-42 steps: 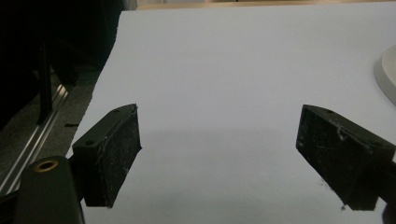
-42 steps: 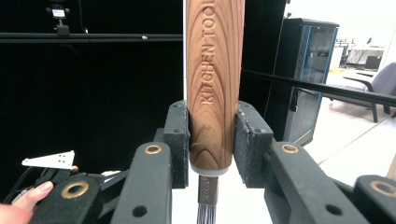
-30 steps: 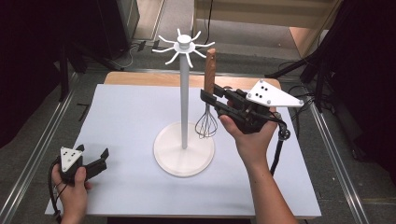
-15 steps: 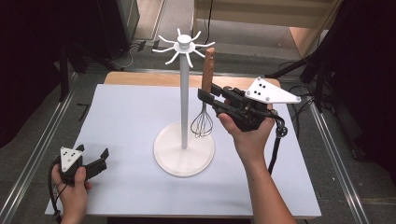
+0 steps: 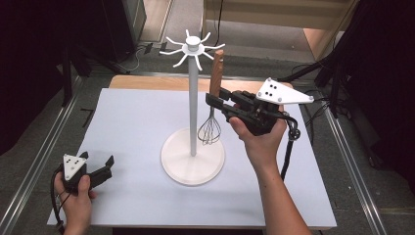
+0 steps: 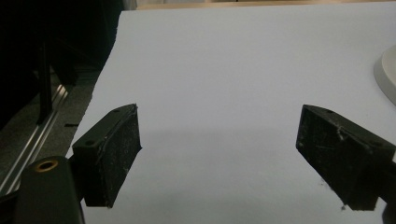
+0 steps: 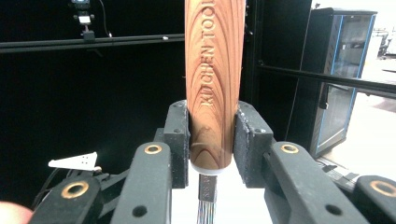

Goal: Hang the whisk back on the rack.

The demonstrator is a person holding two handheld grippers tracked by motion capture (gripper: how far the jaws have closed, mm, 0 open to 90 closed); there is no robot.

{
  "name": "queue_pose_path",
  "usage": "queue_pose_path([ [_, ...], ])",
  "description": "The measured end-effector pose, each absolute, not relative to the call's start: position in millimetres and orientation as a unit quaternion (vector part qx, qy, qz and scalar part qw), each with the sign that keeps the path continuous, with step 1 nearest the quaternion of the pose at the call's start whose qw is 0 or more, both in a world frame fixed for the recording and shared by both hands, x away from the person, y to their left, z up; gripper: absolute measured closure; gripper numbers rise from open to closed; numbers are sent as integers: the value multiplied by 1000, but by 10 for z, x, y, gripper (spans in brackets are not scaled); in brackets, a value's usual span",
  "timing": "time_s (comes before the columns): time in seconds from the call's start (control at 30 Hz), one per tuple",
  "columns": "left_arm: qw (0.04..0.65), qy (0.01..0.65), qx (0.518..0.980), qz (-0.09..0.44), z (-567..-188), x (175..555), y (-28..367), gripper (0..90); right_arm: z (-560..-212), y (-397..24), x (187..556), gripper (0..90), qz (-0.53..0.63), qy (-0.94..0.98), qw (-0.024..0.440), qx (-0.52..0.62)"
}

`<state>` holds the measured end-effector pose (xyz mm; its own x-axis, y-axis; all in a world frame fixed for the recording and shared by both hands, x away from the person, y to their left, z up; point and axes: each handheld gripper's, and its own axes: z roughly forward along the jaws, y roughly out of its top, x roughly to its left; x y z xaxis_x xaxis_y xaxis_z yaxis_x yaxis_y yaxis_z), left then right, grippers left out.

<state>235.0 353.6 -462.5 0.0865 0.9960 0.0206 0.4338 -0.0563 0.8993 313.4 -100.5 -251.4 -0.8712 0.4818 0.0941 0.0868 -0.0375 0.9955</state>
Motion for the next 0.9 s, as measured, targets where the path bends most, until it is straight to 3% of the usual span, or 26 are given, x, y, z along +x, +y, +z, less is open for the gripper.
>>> queue_pose_path([
  [0.6, 386, 568, 628, 365, -4625, 2350, 3538, 148, -2591, -1031, 3162, 704, 693, 676, 148, 204],
  [0.9, 386, 569, 628, 365, -4626, 2351, 3538, 148, -2638, -1093, 3159, 640, 695, 667, 155, 217],
])
